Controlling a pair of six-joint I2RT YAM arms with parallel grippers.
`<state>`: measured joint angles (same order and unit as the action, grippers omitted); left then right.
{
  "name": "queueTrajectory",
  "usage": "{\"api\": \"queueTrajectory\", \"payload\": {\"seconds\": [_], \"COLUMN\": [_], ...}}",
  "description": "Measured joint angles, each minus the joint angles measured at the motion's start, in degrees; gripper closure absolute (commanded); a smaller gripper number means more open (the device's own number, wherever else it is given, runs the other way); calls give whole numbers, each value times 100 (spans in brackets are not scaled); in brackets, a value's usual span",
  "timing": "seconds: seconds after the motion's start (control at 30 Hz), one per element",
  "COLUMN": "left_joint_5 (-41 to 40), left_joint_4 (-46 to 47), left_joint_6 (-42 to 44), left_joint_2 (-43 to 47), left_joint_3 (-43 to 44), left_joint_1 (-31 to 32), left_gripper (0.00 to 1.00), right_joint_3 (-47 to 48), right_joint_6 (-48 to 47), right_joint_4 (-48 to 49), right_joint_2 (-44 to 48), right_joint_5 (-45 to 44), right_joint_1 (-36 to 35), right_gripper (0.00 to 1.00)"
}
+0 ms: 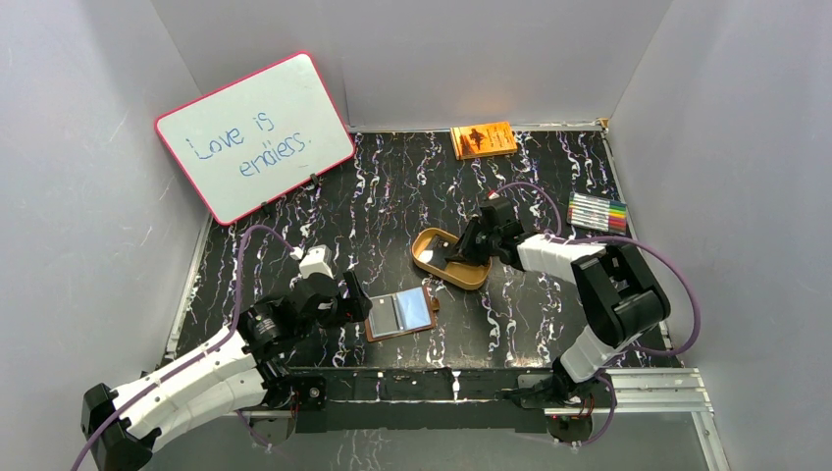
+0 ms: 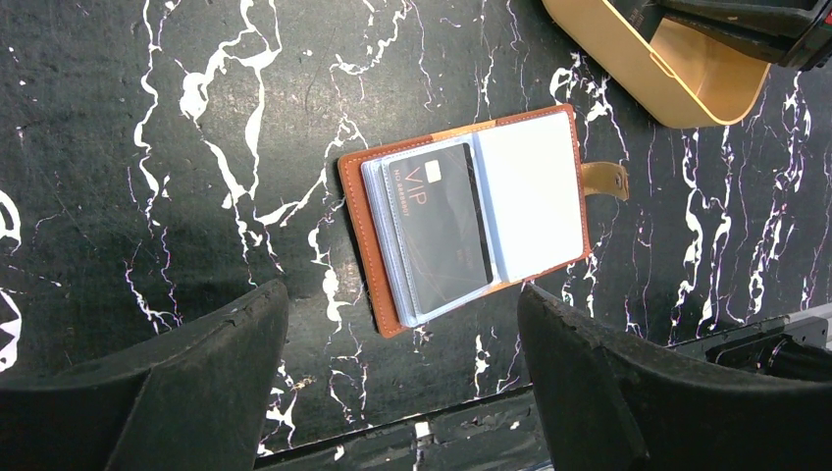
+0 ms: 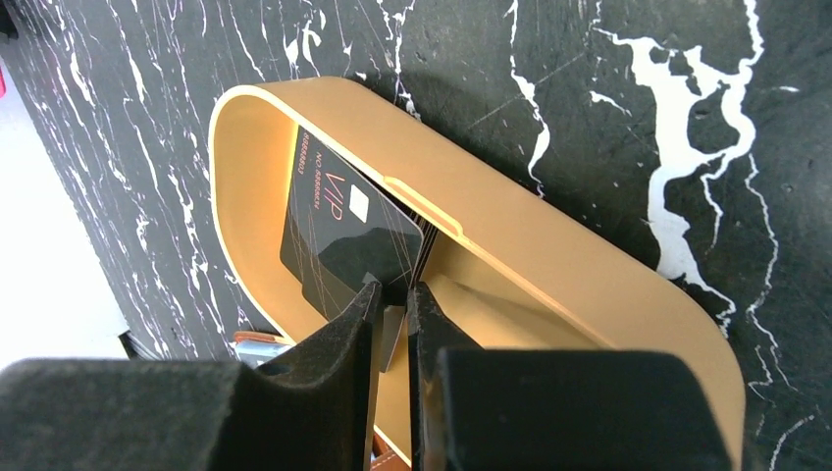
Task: Put the credit cards into the card holder
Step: Pick up the credit card from the storage box.
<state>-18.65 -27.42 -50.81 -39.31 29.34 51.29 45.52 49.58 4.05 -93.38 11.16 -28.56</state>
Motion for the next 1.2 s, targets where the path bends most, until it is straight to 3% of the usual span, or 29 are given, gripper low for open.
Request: {"api": "queueTrajectory", "payload": {"seconds": [0.3,0.7,1.0,1.2], "left_joint_5": [0,-28,-87,-85], "left_joint_4": [-2,-7,-90,-94], "left_joint_6": [-15,-24,-66,-151], "left_joint_2": [-35,-33,-66,-42], "left_joint_3": [0,0,162,173], "left_joint_1": [0,0,0,0], "left_gripper": [18,18,18,19], "right_joint_3": [-151,-52,798,846], "right_joint_6": [50,227,852,1209], "right_joint_4": [-28,-1102,-2557,-2973], "right_joint_2": [323,1550,2092,2500], "right_joint_5": [-4,66,1322,2354], "right_joint_1": [0,46,599,782], "right_gripper": [99,100,100,100]}}
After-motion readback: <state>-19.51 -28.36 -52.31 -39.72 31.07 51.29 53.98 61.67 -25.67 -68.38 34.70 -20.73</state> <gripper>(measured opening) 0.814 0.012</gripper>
